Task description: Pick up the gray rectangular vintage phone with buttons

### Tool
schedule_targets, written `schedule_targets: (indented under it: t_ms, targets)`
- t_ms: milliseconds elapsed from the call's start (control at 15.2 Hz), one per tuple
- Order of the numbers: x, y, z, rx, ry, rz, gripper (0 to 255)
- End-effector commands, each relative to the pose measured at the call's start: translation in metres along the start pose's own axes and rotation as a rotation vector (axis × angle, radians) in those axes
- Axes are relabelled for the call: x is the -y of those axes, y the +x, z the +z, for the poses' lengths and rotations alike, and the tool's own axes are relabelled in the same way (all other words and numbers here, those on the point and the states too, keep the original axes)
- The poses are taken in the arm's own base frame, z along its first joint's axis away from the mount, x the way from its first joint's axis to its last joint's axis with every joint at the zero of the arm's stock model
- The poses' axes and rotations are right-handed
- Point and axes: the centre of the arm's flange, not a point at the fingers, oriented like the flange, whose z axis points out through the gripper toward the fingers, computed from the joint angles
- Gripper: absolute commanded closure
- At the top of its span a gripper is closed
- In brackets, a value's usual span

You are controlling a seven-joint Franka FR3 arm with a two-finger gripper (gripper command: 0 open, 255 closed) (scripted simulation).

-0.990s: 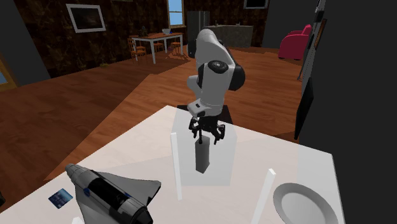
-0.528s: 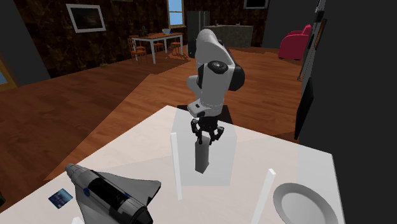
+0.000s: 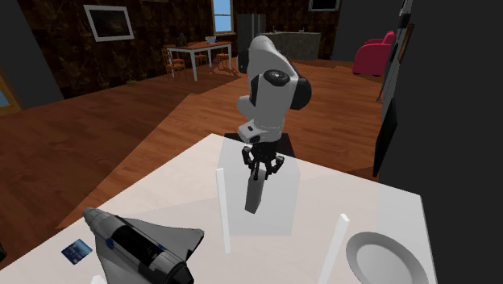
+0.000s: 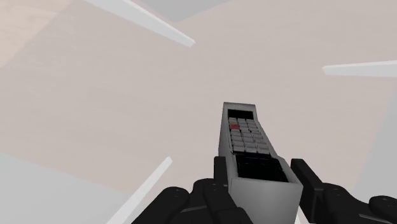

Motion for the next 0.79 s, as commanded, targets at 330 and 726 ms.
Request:
schedule_targets:
  t_ms: [330,726]
  targets:
    - [-0.005,-0.001,-0.038,0.0,0.0,0.0,255]
    - [-0.008,-0.003,-0.06,0.0,0.0,0.0,255]
